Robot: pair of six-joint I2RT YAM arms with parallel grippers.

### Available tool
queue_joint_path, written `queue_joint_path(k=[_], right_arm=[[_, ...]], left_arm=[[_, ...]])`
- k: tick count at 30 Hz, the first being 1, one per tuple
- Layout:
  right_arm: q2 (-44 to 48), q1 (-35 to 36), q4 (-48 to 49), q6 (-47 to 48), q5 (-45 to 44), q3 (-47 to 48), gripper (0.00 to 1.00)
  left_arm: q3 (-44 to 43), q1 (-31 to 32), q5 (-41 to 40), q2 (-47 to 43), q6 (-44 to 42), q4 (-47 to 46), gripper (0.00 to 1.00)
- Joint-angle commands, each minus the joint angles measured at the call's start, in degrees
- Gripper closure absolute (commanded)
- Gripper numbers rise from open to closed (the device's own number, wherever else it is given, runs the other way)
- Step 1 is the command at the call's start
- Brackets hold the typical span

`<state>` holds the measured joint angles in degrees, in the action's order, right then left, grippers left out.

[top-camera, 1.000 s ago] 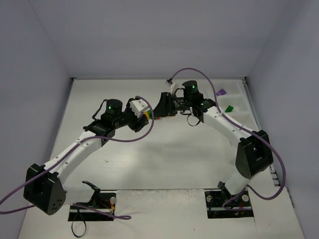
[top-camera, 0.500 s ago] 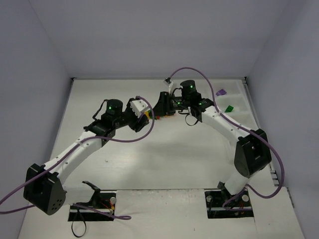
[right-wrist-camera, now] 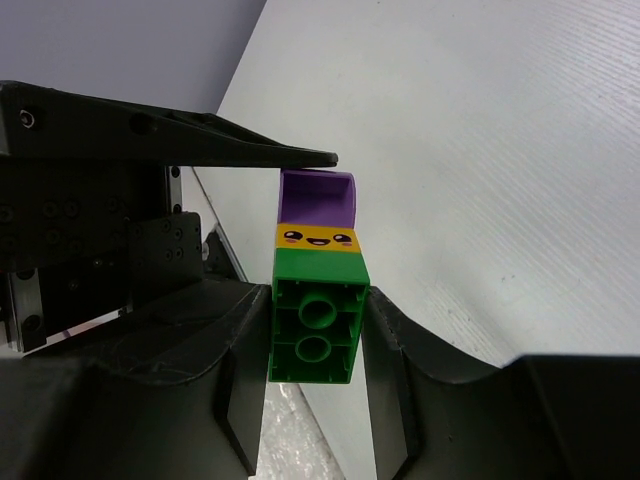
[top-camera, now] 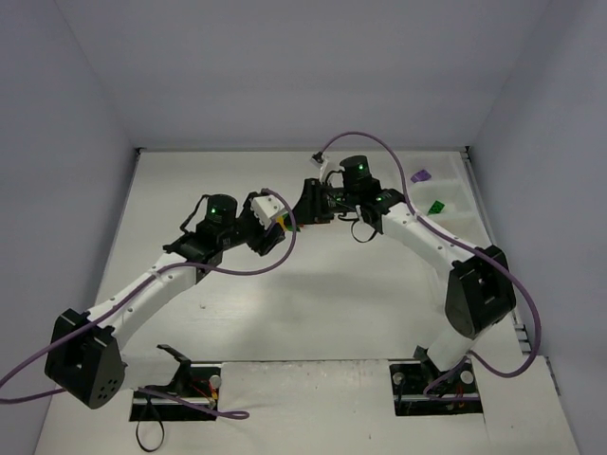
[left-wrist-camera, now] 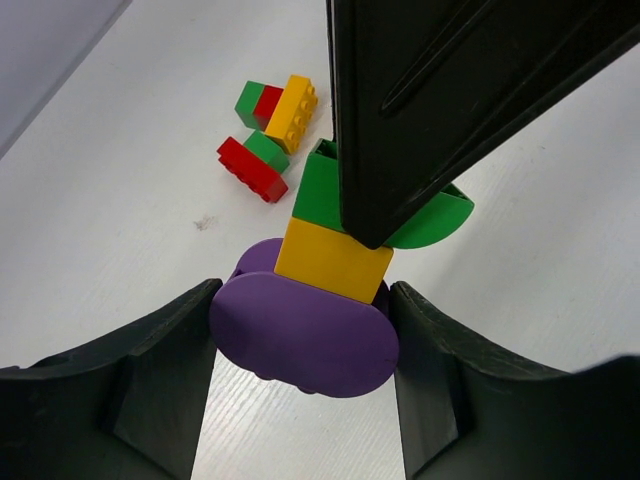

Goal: Sort the legos into containers by color

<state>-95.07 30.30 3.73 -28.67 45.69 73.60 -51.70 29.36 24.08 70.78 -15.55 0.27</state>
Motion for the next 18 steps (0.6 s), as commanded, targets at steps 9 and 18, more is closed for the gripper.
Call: queue_joint_path(k=[9,18], right_arm=[[9.28,-9.99,-1.88,5.72,-1.92,-3.82,1.00],[12.36,-20.62,-12.42,11.01,-33.95,-2.59,1.00]], left_arm=[[-0.86,-0.01,-0.26,2.25,2.81,-1.68,0.92],[-0.86,-0.01,-0.52,0.94,4.56,-1.59,0.92]])
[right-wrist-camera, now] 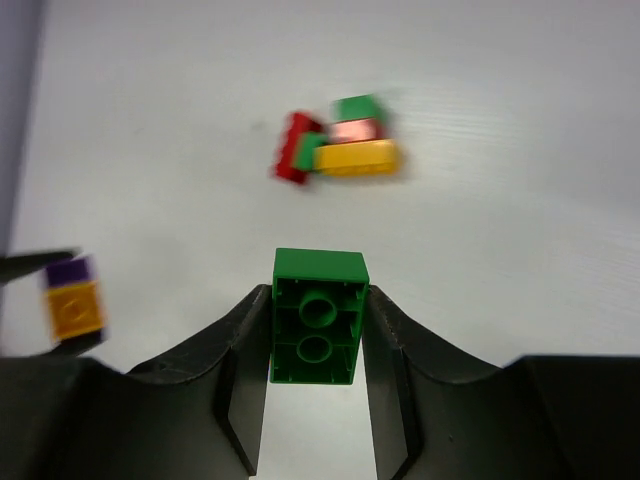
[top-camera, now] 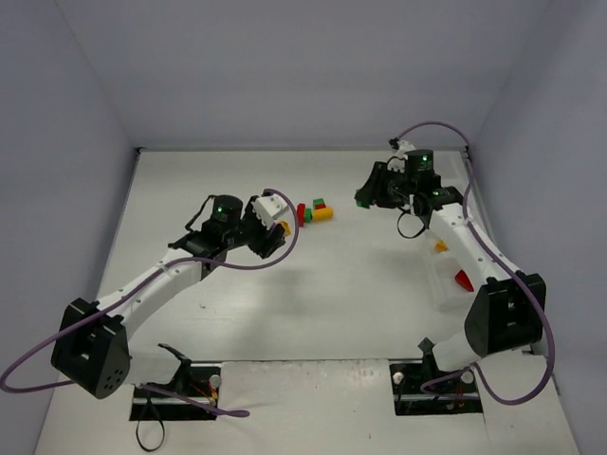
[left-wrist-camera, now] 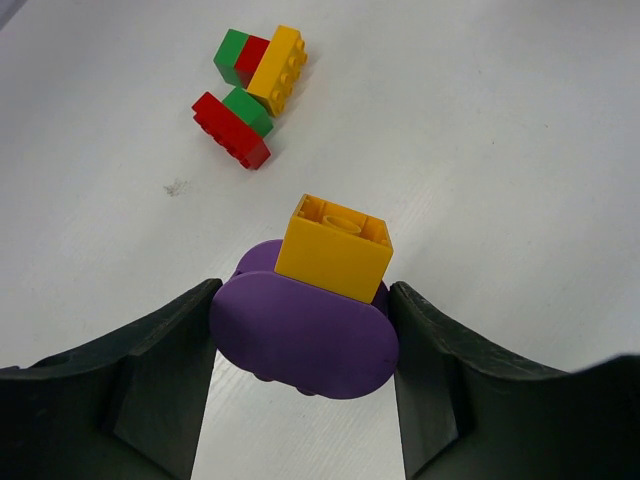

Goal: Sort the legos into containers by color

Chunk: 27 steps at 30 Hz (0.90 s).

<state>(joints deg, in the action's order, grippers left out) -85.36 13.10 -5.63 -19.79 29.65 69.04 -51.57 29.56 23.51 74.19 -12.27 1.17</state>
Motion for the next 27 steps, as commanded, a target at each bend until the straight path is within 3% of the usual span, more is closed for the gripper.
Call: queue_joint_path(k=[1,4,8,17,27], right_arm=[[2.57,-4.48,-3.25,1.60,-26.23,1.89,1.00],[1.44,-9.30,-3.34,-2.09,-38.31,1.63,1.00],[-2.25,-14.84,-2.55,-3.94,-42.56,3.21,1.00],[-11.93,-20.22,-1.14,-5.43,-43.63,8.74,0.97],[-19.58,-20.66,0.18,-5.61,-42.04,13.66,0.90]], left_arm=[[-0.81,-0.21,-0.47,-3.26,1.46,-2.49,0.92],[0.24,-0.21,-1.88,-4.93,1.81,-2.57,0.92],[2.35,-0.12,-3.29,-6.43,2.16,-3.28,0.92],[3.32,-0.03,-5.23,-6.60,1.90,-4.95,0.91],[2.71,0.32,-5.84,-6.34,1.02,-4.25,0.91]])
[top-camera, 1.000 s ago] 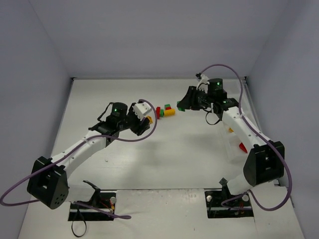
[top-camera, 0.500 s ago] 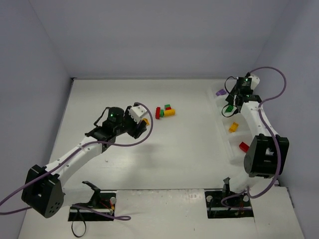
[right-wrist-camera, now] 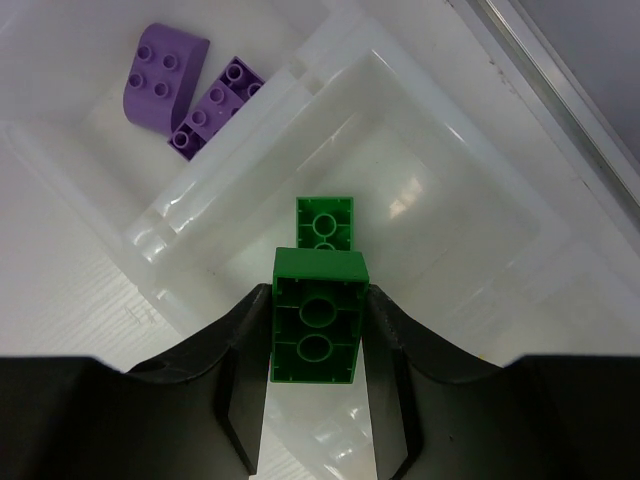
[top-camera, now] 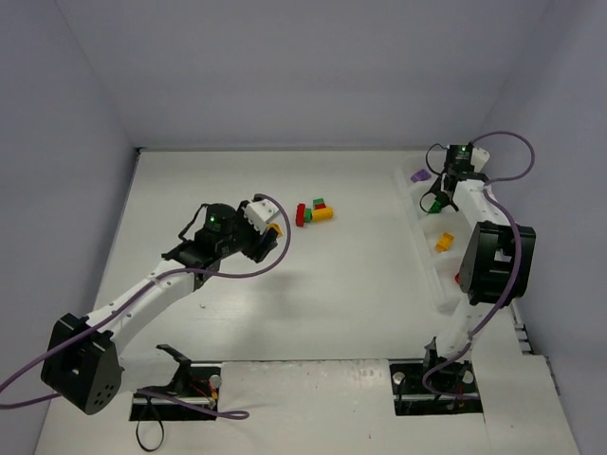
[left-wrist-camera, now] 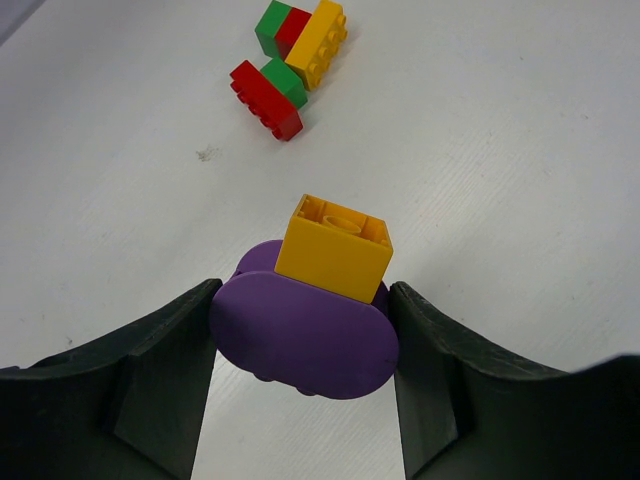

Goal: Sort the legos into containers by color

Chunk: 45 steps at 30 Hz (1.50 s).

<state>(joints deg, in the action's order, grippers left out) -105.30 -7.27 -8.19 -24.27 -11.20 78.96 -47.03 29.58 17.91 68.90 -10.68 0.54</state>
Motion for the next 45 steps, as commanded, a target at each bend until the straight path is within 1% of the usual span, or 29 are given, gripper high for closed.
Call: queue_joint_path(k=[1,9,11,18,19,20,24,26,28,29,31,34,38,39,40,41,42,44,45], right_arm=[[-0.17,-0.38,2.74,-1.39,-1.19,3.83,0.90],[-2.28,-0.29,2.82,-1.39,-0.93,4.45,0.84],[-2.54,-0.38,2.74,-1.30,-0.75,4.45,0.79],[-2.63,-0.38,2.74,-1.13,-0.58,4.45,0.75],[-2.63,-0.38,2.74,-1.13,-0.40,4.45,0.69],[-2.63,-0.38,2.82,-1.04,-0.40,4.45,0.67],[-2.55,-0.38,2.74,-1.04,0.22,4.36,0.64],[-2.55,-0.38,2.74,-0.78,0.30,4.36,0.58],[-2.11,-0.38,2.74,-0.43,0.39,4.45,0.51],[-1.76,-0.38,2.74,-0.25,0.65,4.45,0.50],[-1.06,-0.38,2.82,0.54,1.61,4.63,0.43],[0.52,-0.38,2.65,1.85,3.37,4.80,0.42],[5.17,-0.20,2.82,4.58,14.42,4.10,0.42],[6.06,-0.12,2.91,4.93,20.54,3.75,0.41],[7.11,0.15,3.09,5.28,23.56,2.62,0.40],[8.95,0.84,3.17,5.90,26.12,2.08,0.39],[9.92,1.20,3.35,6.25,30.58,1.47,0.38],[12.55,3.38,3.44,7.04,34.39,0.15,0.38],[13.35,4.27,3.44,7.13,37.97,-0.29,0.38]], left_arm=[[-1.84,0.39,-0.25,-1.05,-0.66,-3.52,0.91],[-2.02,1.09,-1.04,-0.79,-1.71,-2.91,0.91],[-2.02,1.18,-1.21,-0.61,-1.80,-2.91,0.91],[-2.10,1.44,-1.39,-0.26,-1.98,-3.00,0.91],[-2.11,1.44,-1.48,-0.35,-1.89,-2.91,0.91],[-2.11,1.53,-1.48,-0.35,-1.89,-2.82,0.91],[-2.11,1.62,-1.48,-0.35,-2.15,-2.73,0.91],[-2.10,1.62,-1.48,-0.35,-2.07,-2.64,0.91],[-2.11,1.71,-1.56,-0.44,-2.15,-2.56,0.91],[-2.02,1.71,-1.48,-0.52,-2.07,-2.64,0.91],[-2.19,1.71,-1.30,-0.53,-2.15,-2.47,0.91],[-2.19,1.71,-0.69,-0.70,-2.07,-2.38,0.91],[-2.11,1.71,-0.07,-0.88,-2.16,-3.17,0.91],[-2.19,1.71,0.10,-0.79,-2.07,-3.43,0.91],[-2.37,1.71,0.45,-0.88,-2.07,-3.52,0.91],[-2.54,1.71,1.41,-1.05,-1.72,-3.61,0.91],[-2.72,1.71,1.77,-1.23,-1.63,-3.61,0.91],[-3.16,1.71,2.74,-1.84,-1.10,-3.87,0.91],[-3.33,1.79,3.18,-2.10,-0.93,-4.14,0.91]])
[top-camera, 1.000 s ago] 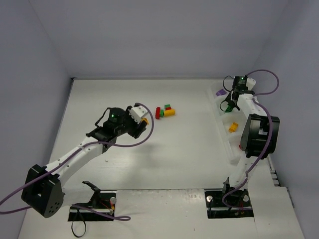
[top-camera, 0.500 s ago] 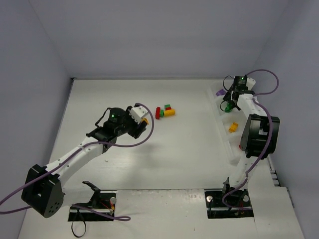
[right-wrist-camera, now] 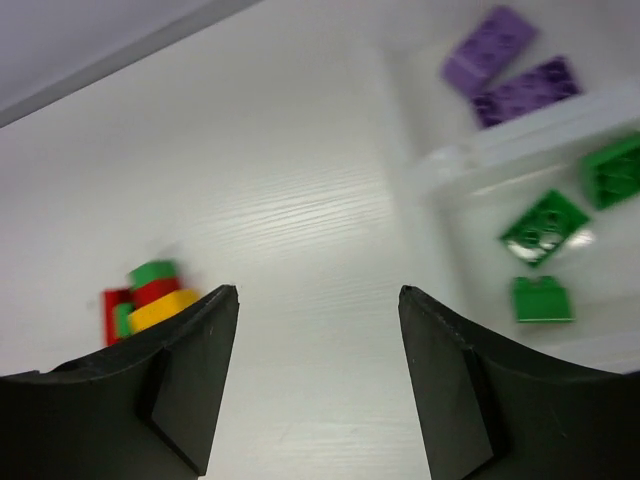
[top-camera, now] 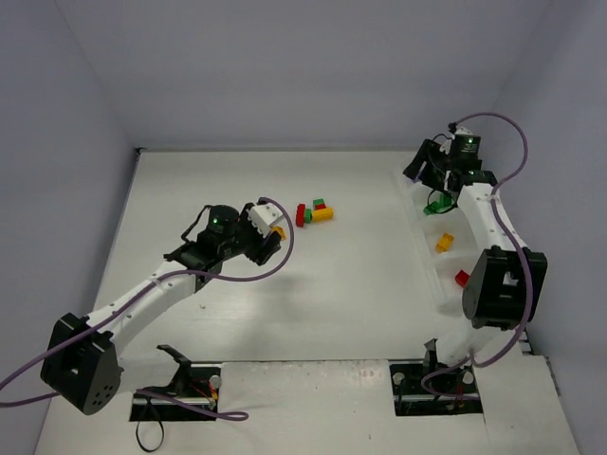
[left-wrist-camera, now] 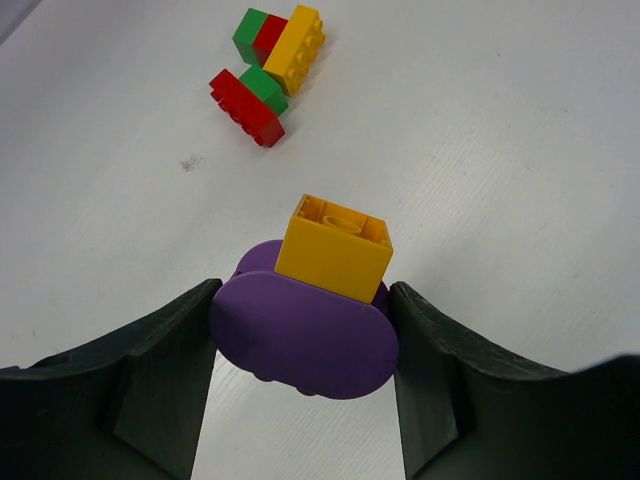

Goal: Sort the legos into containers by color

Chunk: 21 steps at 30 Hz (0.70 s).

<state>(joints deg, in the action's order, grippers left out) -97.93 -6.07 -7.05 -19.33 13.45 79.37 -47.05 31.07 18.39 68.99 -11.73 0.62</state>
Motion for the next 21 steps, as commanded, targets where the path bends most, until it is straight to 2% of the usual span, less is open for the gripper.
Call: queue_joint_path(k=[1,7,10,13,21], right_arm=[[6.78,4.12,2.39,2.19,14.83,-1.06,0.38],[8.98,16.68,4.58,-0.35,27.04,-3.78,0.39],[9.42,23.54,6.52,-2.55,27.68,-5.54,0.38],[9.69,28.11,15.63,-7.10,30.47,-8.53,0.36],[8.11,35.68,22.25,-12.31,31.02,-8.71,0.35]], left_arm=[[-3.40,0.22,2.96,-2.46,0.12,-4.40,0.91],[-4.19,0.22,4.63,-3.69,0.12,-5.10,0.90],[-4.37,0.31,5.42,-4.21,1.00,-5.63,0.88],[-4.54,0.39,5.95,-4.92,1.97,-5.63,0.88],[-4.54,0.75,5.16,-5.62,2.41,-5.37,0.88]])
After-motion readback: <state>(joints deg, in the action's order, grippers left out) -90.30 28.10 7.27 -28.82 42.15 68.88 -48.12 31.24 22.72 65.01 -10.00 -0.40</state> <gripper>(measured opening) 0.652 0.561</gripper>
